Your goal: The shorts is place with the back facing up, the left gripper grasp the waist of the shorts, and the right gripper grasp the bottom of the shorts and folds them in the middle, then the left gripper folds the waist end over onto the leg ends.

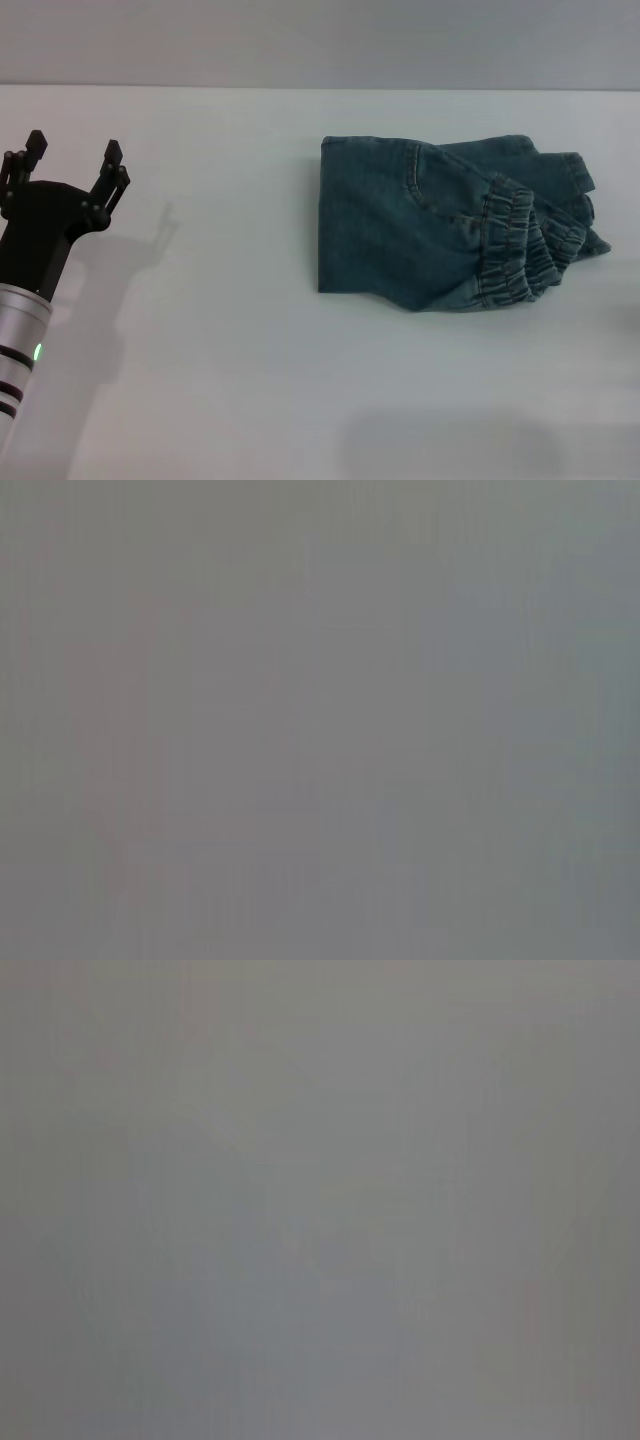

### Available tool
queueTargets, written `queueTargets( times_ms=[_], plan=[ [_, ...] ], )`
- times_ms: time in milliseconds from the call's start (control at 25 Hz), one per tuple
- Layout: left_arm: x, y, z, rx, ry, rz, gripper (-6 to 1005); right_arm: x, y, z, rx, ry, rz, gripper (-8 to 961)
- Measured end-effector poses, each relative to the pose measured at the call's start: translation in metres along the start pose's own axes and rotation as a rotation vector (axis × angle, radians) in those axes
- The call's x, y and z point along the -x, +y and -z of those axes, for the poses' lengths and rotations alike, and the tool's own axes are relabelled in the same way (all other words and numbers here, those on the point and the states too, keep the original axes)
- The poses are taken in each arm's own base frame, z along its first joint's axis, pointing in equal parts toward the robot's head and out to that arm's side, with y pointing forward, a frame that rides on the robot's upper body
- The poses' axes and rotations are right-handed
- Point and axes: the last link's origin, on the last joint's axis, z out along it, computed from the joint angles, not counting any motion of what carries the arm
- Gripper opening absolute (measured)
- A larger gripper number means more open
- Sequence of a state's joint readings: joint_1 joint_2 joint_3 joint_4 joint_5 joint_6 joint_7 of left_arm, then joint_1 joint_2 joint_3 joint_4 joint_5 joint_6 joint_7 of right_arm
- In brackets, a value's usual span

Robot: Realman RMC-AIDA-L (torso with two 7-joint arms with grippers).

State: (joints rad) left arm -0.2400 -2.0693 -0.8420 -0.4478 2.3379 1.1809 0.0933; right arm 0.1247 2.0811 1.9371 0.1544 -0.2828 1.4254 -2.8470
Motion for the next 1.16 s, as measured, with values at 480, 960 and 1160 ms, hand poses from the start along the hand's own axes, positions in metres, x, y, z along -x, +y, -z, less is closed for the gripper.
queueTargets(
  times_ms=[480, 960, 1160],
  plan=[
    [-0.0015, 0.0005, -0.0018, 0.003, 0.006, 0.001, 834, 0.0012, 0.0015, -0.0029, 0.006, -0.008, -0.001, 559],
    [-0.0021, 0.0007, -0.003, 0.003, 0.008, 0.002, 833, 0.0017, 0.0007, -0.003, 0.006, -0.009, 0.001, 559],
    [-0.0021, 0.0016, -0.0031, 0.004, 0.009, 0.003, 833, 0.0015, 0.0006, -0.0028, 0.006, -0.009, 0.001, 559]
  ],
)
